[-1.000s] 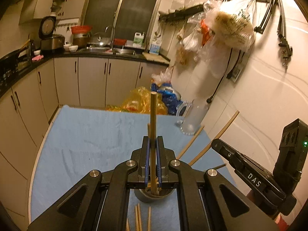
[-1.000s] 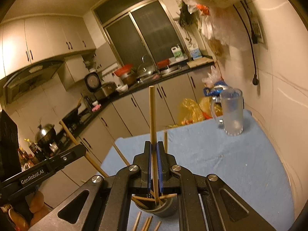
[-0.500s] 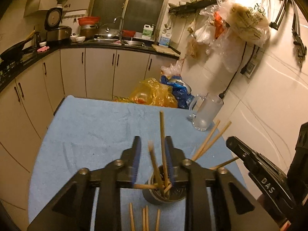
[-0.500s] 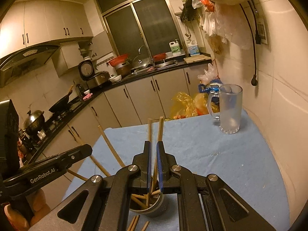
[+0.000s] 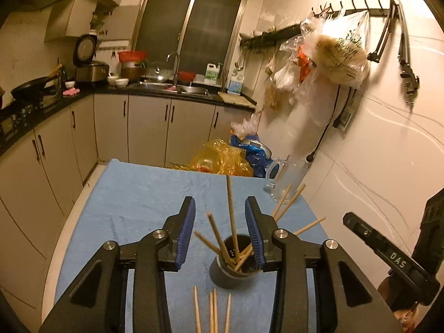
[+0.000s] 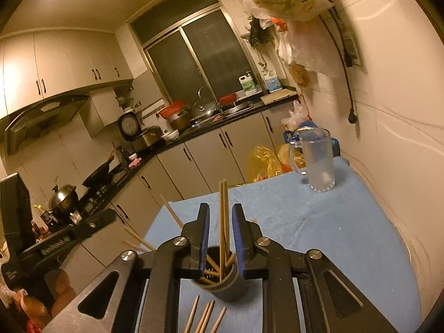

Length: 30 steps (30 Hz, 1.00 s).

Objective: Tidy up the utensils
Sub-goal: 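Move both open tools back toward the remaining chopsticks on the cloth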

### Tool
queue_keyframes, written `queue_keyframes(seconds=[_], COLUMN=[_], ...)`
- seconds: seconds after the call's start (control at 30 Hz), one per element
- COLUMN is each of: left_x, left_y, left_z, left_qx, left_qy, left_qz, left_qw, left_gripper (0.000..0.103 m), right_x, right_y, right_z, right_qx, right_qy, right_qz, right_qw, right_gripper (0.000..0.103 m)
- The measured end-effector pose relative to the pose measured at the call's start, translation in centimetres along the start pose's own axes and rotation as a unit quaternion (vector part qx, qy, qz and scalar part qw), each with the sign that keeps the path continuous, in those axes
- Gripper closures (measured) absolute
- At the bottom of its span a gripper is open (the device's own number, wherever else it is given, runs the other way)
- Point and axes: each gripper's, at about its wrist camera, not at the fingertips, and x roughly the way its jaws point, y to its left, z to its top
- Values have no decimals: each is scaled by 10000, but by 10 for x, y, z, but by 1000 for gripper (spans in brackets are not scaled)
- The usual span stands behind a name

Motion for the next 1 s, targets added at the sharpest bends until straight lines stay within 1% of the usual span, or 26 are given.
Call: queue_keyframes(seconds=[0.23, 0.4, 0.57, 0.67, 0.8, 0.87, 1.0], left_x=[-31, -36, -24, -12, 4, 9, 24], left_y=[6, 15, 36, 50, 56, 53, 48], left_z=[-32, -60, -96, -122, -152, -162, -175], left_qx=[-50, -112, -304, -479, -562, -525, -461], left_qy=[2, 210, 644, 1017, 1502, 1632, 1903], left_qz=[37, 84, 186, 252, 239, 278, 260], left_qw=[10000, 9997, 9973, 9933, 9868, 9848, 9803], left_gripper=[64, 63, 63, 63, 63, 63, 63], right_x=[-7, -2, 6, 15, 26, 28, 30], right_y=[-13, -18, -20, -20, -24, -24, -23], right_z=[-35, -64, -101, -129, -157, -168, -176], right_qx=[172, 213, 170, 165, 251, 206, 173], right_qy=[390, 747, 1177, 1518, 1870, 1968, 2061], right_qz=[-46, -64, -71, -85, -72, -79, -49], right_qw=[9991, 9970, 9929, 9882, 9820, 9802, 9784], right_gripper=[84, 84, 84, 84, 84, 84, 84])
